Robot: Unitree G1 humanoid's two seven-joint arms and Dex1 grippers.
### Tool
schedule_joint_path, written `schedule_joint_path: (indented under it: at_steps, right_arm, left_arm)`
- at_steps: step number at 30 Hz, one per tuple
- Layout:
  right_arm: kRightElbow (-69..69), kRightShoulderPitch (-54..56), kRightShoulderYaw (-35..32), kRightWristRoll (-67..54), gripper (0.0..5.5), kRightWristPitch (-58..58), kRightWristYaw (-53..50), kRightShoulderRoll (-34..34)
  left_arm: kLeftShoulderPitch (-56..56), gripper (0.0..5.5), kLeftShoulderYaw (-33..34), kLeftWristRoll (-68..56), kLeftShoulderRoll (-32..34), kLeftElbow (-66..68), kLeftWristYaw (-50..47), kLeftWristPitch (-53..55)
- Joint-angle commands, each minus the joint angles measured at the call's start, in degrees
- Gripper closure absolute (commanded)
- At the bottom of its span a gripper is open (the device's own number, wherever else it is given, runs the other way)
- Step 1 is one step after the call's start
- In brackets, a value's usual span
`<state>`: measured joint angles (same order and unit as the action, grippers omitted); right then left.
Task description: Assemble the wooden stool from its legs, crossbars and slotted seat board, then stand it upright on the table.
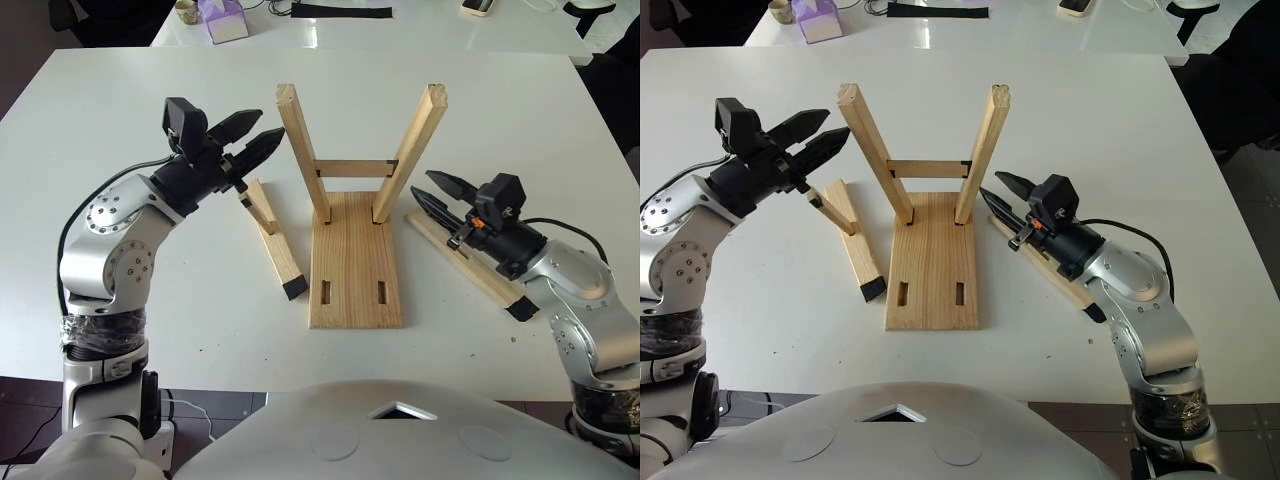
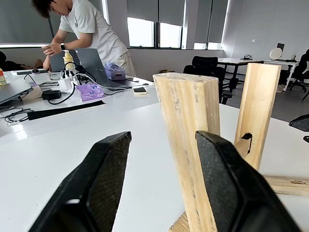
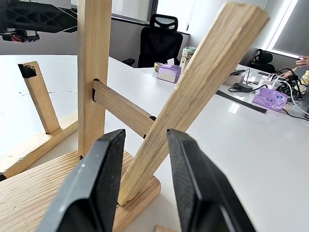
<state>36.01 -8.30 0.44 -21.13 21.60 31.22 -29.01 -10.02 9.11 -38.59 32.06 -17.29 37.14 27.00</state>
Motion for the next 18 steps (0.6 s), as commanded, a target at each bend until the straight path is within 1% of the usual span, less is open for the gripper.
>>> schedule_joint_path:
  at_steps: [1, 11, 16, 18]
  right_arm:
    - [-0.23, 0.25, 0.73, 1.02, 3.93, -0.79, -0.19, 0.31]
    - [-0.48, 0.53, 1.25, 1.50, 3.93, -1.03, -0.05, 0.49]
    - [-0.94, 0.45, 1.71, 1.77, 3.93, -1.20, 0.16, 0.58]
    - [-1.03, 0.60, 1.63, 1.66, 3.93, -1.09, 0.35, 0.42]
  left_arm:
    - [-1.39, 3.01, -1.18, 1.80, -1.31, 0.85, -1.78, 0.59]
    - [-3.43, 3.01, -0.72, 2.57, -3.83, 1.99, -4.16, 1.06]
    - [4.60, 3.01, -7.04, 11.40, -3.76, 10.93, 0.73, -5.98]
    - [5.62, 3.01, -7.99, 11.90, -4.74, 11.89, 1.17, -7.41]
